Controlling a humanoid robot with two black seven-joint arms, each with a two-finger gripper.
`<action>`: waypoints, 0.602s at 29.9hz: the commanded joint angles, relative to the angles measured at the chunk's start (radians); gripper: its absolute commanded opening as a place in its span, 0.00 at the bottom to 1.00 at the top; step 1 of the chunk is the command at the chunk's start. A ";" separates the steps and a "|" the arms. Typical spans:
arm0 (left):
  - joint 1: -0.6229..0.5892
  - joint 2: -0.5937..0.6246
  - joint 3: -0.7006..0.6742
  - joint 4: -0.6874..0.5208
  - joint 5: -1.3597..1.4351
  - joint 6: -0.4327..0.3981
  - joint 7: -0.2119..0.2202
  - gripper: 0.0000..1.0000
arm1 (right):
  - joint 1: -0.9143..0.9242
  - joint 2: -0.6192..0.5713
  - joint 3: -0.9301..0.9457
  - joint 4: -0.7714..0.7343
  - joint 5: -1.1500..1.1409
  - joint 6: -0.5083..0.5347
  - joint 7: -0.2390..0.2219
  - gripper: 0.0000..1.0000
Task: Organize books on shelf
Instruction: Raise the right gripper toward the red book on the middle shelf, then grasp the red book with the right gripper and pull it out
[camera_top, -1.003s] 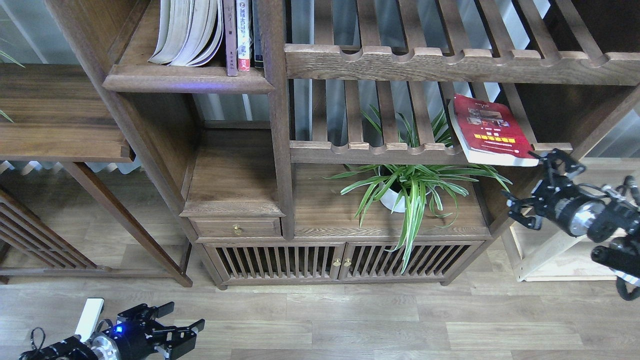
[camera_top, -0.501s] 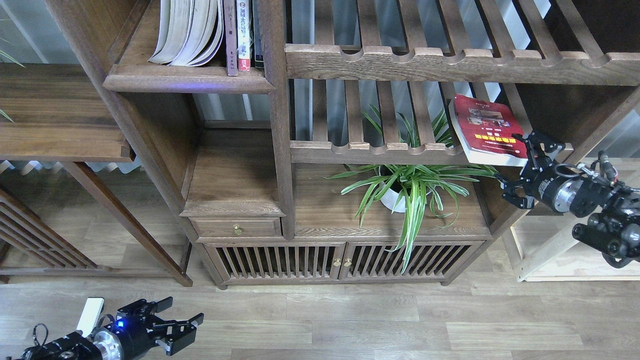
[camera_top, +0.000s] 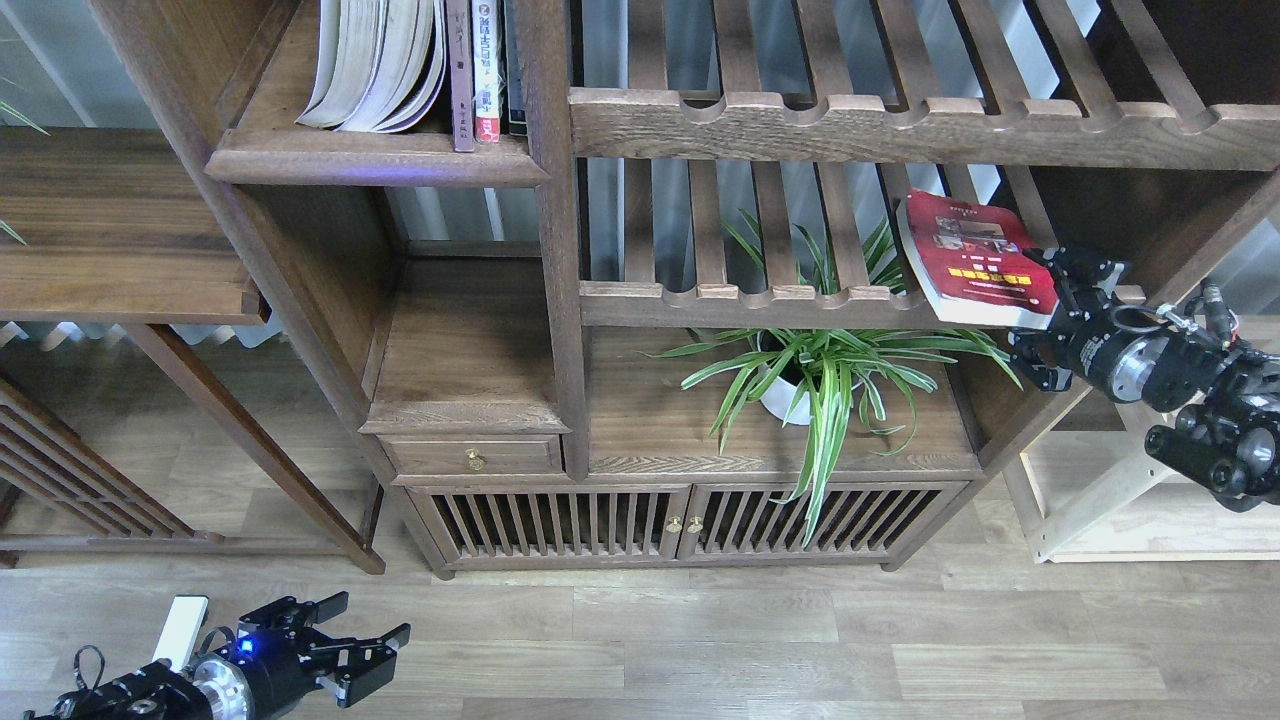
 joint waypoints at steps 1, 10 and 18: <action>-0.001 0.000 0.000 0.002 0.001 0.000 0.000 0.90 | 0.003 0.000 -0.016 -0.005 0.001 0.000 0.000 0.47; 0.000 0.000 0.000 0.006 0.001 0.000 -0.002 0.90 | 0.002 0.005 -0.014 -0.017 0.007 0.000 0.000 0.05; 0.003 0.001 0.000 0.009 0.001 0.002 -0.011 0.90 | 0.011 -0.035 0.000 0.047 0.018 0.000 0.000 0.01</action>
